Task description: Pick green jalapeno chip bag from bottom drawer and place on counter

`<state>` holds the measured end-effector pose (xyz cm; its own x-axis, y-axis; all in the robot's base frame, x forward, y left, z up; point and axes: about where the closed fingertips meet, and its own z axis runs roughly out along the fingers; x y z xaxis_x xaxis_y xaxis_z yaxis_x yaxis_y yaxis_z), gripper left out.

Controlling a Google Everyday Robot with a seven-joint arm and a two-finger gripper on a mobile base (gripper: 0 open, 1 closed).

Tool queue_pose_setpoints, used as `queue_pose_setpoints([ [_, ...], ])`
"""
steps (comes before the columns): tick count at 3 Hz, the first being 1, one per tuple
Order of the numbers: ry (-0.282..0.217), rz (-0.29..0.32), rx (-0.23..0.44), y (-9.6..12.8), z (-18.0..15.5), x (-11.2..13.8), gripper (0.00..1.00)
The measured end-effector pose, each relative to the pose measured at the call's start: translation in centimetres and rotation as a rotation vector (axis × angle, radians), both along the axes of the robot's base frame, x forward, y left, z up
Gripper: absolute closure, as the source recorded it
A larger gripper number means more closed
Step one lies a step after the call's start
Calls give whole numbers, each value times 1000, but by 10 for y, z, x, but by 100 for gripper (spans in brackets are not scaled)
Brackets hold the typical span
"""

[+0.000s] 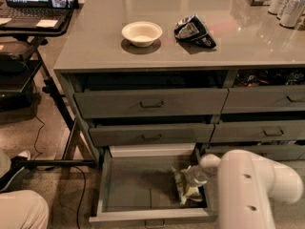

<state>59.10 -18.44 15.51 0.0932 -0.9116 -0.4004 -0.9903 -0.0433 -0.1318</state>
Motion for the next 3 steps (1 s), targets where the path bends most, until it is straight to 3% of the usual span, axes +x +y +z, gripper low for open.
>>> queue_pose_setpoints([
  [2, -183, 80, 93, -10, 102, -47, 100],
  [3, -228, 100, 120, -20, 161, -63, 100],
])
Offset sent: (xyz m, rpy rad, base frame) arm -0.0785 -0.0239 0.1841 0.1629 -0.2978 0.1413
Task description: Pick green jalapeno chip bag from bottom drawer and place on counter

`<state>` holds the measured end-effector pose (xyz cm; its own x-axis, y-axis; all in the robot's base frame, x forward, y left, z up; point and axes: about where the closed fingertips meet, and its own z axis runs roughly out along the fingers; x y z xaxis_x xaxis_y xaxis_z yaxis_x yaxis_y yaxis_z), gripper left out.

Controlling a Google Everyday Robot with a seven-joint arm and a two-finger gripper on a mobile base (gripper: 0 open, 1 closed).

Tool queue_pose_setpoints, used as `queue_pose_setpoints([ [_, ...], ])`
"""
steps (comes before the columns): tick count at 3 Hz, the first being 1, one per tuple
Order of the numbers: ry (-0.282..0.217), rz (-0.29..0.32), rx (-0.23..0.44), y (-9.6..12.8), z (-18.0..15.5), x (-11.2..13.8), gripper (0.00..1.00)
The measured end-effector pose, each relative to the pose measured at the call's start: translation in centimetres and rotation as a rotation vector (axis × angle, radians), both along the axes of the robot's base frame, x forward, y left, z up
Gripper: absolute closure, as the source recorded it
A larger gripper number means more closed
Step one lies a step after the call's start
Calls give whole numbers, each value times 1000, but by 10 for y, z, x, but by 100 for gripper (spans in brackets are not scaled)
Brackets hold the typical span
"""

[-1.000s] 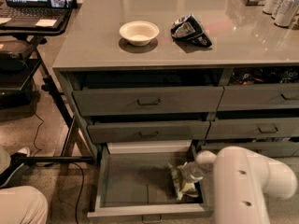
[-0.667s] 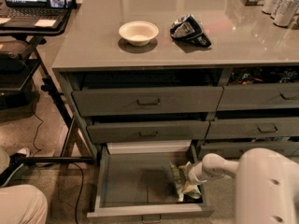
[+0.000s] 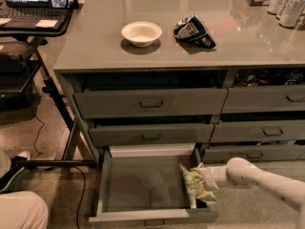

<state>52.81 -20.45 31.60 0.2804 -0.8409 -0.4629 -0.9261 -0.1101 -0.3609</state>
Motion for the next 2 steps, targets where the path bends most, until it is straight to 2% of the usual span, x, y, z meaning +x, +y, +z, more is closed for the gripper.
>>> queue_pose_setpoints([
  [1, -1, 18, -27, -11, 58, -2, 100],
  [2, 17, 2, -100, -23, 117, 2, 100],
])
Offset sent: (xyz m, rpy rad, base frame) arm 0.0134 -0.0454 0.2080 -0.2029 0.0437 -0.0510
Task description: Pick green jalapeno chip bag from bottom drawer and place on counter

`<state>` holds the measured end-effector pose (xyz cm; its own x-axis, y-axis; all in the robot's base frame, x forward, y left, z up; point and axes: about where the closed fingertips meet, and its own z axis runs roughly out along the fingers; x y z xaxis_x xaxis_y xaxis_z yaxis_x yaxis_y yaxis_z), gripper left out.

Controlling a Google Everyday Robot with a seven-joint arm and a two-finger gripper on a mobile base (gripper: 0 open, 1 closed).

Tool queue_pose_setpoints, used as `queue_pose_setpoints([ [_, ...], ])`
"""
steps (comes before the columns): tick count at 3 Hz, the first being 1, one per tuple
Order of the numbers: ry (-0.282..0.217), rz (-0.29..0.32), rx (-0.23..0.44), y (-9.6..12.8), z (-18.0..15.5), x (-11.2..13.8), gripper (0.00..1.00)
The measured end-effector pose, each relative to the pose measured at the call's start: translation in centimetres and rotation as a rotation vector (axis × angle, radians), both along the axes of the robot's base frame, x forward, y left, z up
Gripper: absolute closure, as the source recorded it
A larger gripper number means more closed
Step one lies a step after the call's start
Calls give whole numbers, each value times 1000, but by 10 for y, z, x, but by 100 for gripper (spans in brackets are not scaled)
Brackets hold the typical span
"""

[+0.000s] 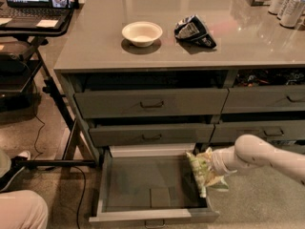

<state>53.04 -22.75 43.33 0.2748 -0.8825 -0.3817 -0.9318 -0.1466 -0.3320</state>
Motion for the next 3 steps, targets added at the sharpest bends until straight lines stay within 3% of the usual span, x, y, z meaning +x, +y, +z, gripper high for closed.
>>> queue_pose_setpoints([
  [1, -12, -63, -91, -12, 64, 4, 100],
  [2, -30, -189, -161, -35, 130, 9, 100],
  [3, -29, -185, -151, -34, 130, 9, 100],
])
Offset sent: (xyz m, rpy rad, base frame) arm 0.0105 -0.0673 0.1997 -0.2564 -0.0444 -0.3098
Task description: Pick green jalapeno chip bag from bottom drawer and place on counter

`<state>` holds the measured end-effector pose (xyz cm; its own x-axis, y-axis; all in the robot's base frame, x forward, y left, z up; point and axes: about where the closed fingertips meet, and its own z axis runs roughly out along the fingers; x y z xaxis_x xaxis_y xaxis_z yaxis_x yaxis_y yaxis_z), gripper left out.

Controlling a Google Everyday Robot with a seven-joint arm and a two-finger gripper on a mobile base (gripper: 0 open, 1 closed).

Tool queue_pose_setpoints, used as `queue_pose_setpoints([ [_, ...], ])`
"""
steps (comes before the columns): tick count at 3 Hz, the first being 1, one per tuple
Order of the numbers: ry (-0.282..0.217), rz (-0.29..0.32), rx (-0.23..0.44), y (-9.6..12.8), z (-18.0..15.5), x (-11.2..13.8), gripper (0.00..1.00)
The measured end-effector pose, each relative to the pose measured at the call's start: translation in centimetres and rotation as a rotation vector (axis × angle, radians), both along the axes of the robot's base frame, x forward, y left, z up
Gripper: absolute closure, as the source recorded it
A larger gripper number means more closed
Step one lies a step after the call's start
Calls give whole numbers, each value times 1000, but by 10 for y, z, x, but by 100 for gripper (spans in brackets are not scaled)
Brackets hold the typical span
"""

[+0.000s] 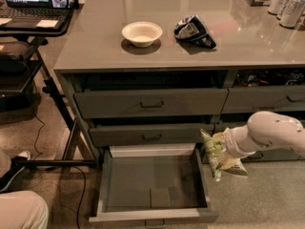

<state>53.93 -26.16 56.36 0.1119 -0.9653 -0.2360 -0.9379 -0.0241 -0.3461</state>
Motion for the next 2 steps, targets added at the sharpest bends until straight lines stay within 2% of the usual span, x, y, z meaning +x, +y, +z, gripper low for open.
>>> queue_pose_setpoints([
  [1, -48, 61, 73, 19, 52, -1, 100],
  [2, -101, 241, 185, 72, 121, -15, 100],
])
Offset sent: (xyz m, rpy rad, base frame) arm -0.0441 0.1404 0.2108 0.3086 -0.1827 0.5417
